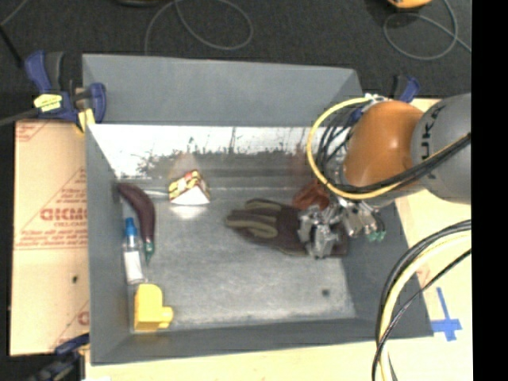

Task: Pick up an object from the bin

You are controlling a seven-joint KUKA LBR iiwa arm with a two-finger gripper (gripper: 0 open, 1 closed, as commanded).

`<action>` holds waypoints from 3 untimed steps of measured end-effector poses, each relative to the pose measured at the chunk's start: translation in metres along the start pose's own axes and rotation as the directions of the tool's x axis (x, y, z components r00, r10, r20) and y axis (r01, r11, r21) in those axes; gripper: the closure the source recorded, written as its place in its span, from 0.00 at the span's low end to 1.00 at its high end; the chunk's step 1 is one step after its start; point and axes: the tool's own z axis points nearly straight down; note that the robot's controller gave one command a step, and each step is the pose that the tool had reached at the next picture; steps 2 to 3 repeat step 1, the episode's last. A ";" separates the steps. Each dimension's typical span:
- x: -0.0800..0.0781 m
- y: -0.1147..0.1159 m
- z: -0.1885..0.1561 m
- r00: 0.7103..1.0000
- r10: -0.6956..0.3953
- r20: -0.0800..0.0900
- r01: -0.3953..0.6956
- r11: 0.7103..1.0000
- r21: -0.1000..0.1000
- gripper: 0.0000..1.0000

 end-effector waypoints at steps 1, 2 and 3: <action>-0.001 -0.003 -0.159 0.999 0.040 0.010 -0.040 0.999 0.005 1.00; -0.001 -0.003 -0.159 0.999 0.040 0.010 -0.040 0.999 0.005 1.00; -0.001 -0.003 -0.159 0.999 0.040 0.010 -0.040 0.999 0.005 1.00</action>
Offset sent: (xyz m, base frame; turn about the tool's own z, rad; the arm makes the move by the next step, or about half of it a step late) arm 0.0000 0.0000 0.0000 0.0000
